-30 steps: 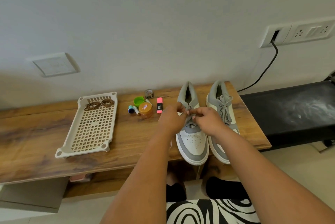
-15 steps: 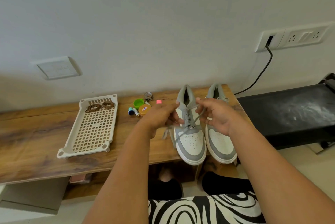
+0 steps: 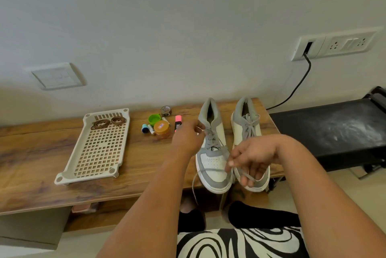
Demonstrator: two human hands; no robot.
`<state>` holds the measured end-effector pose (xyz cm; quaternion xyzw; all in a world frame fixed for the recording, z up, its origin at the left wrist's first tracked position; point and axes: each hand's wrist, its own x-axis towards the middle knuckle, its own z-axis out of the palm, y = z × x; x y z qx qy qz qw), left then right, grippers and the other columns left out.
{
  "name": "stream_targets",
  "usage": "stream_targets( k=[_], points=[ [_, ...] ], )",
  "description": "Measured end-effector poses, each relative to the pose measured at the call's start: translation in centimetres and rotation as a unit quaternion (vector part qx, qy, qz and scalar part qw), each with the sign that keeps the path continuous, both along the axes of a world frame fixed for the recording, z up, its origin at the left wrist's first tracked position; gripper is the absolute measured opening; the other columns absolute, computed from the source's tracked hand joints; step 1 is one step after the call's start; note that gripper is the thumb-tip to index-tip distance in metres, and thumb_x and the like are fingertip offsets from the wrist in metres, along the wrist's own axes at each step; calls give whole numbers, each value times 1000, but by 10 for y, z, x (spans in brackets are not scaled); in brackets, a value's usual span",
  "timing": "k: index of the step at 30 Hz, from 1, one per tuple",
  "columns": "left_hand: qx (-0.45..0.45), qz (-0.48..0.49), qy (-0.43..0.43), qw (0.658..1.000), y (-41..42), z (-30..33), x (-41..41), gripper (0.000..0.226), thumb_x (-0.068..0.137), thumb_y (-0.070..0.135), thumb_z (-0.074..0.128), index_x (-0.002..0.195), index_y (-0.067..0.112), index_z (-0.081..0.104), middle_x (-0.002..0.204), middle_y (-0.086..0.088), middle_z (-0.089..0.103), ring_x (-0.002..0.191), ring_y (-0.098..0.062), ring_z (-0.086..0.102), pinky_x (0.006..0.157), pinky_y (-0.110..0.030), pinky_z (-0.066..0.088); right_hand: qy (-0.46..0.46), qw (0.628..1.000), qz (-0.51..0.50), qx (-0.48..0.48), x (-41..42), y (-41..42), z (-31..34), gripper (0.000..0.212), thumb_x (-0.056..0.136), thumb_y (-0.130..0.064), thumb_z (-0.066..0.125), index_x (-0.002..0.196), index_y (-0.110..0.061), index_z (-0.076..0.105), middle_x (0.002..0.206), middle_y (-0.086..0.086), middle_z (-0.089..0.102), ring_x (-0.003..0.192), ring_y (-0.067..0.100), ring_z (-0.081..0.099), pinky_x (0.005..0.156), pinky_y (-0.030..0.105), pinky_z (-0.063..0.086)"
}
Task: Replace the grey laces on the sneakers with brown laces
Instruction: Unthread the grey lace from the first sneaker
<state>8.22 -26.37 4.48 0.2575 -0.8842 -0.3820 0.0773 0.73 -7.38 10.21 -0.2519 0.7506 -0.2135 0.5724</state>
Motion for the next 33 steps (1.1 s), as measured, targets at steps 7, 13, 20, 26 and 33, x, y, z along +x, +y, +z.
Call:
stream_targets(
  k=[7, 13, 20, 26, 33],
  points=[
    [-46, -35, 23, 998, 9, -13, -8, 35, 90, 30, 69, 123, 33, 58, 116, 6, 49, 93, -13, 58, 72, -23, 40, 144, 987, 3, 65, -6, -10, 0, 31, 90, -41, 67, 100, -12, 69, 94, 9, 74, 64, 13, 66, 47, 20, 36],
    [-52, -46, 49, 996, 12, -16, -14, 11, 93, 26, 65, 104, 26, 66, 110, 4, 58, 90, -15, 61, 76, -28, 47, 371, 900, -175, -145, -3, -24, -29, 18, 92, -37, 64, 98, -21, 64, 96, -7, 60, 85, 9, 56, 62, 17, 38],
    [326, 37, 47, 944, 10, -6, -13, 12, 104, 13, 43, 96, 13, 53, 86, -8, 65, 76, -18, 64, 72, -28, 55, 322, 905, -187, -203, 11, -50, -60, 32, 100, -19, 50, 130, -28, 56, 123, 0, 62, 109, 16, 58, 83, 25, 42],
    [571, 131, 55, 809, 6, 13, -11, 20, 92, 14, 46, 75, 8, 54, 72, -9, 58, 69, -22, 55, 72, -31, 48, 54, 892, -359, -269, 10, -53, -49, 35, 93, 3, 51, 113, -21, 67, 111, 1, 69, 99, 14, 63, 82, 31, 51],
    [658, 154, 81, 732, -4, 34, -3, 32, 88, 38, 56, 70, 13, 55, 65, -2, 59, 89, -23, 61, 104, -46, 38, -199, 802, -437, -357, -5, -29, -23, 16, 76, -19, 69, 92, -19, 66, 79, -2, 64, 79, 15, 60, 77, 35, 44]
  ],
)
